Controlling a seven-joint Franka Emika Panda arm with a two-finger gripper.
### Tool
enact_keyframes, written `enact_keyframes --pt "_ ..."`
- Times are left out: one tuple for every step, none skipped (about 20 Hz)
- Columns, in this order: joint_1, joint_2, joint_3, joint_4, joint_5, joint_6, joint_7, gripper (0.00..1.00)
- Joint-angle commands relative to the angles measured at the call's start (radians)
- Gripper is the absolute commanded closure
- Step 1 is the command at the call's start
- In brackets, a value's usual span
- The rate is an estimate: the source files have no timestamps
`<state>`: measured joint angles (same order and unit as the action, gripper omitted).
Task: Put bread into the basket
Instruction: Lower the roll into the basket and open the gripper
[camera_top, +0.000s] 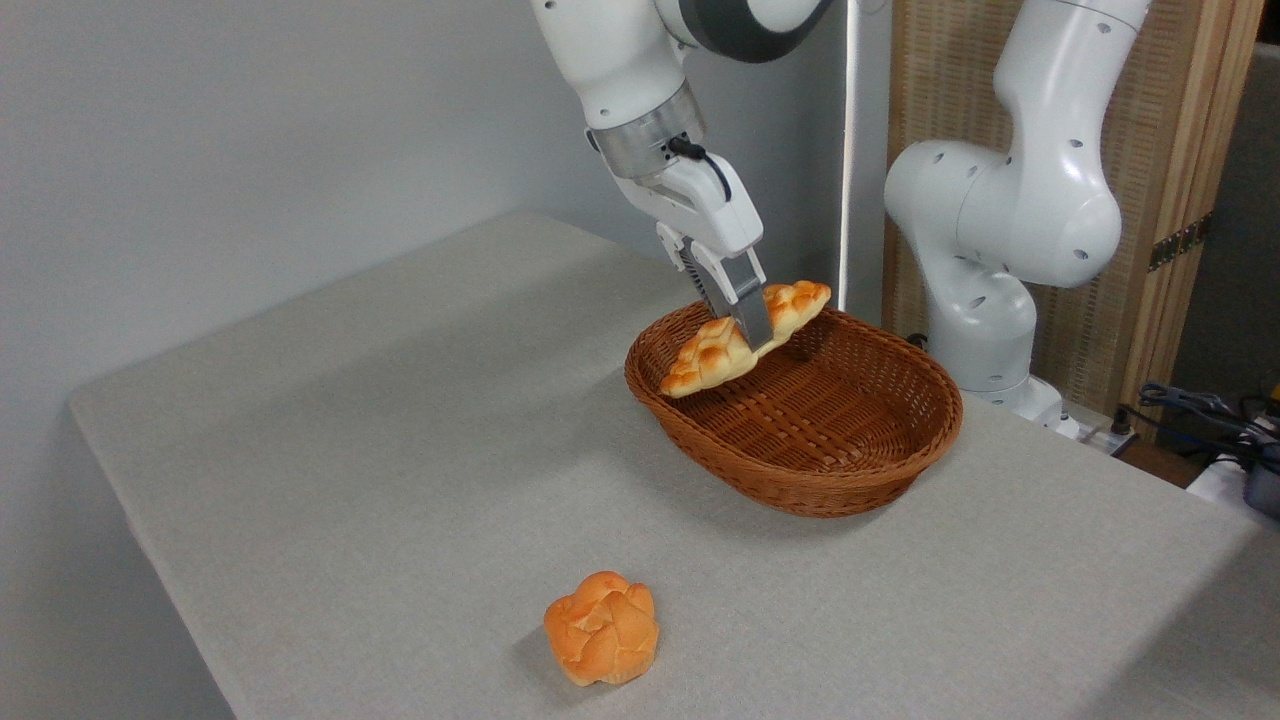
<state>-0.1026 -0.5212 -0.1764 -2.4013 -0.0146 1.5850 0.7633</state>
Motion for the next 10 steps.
enact_keyframes --pt "-0.015 0.024 0.009 -0.013 -0.073 0.030 -0.008 0.00" --pt "-0.015 0.024 0.009 -0.018 -0.090 0.036 -0.025 0.00" --pt "-0.017 0.030 0.009 -0.021 -0.097 0.046 -0.042 0.00" --pt "-0.019 0.036 0.009 -0.021 -0.108 0.049 -0.056 0.00" --pt "-0.028 0.041 0.009 -0.022 -0.120 0.049 -0.068 0.00" --pt "-0.031 0.050 0.009 -0.022 -0.126 0.050 -0.079 0.00" --pt "-0.038 0.055 0.009 -0.022 -0.127 0.050 -0.085 0.00" --pt "-0.043 0.056 0.009 -0.022 -0.127 0.049 -0.087 0.00" --pt "-0.043 0.056 0.009 -0.022 -0.127 0.049 -0.087 0.00" --pt "-0.043 0.056 0.009 -0.022 -0.127 0.049 -0.087 0.00"
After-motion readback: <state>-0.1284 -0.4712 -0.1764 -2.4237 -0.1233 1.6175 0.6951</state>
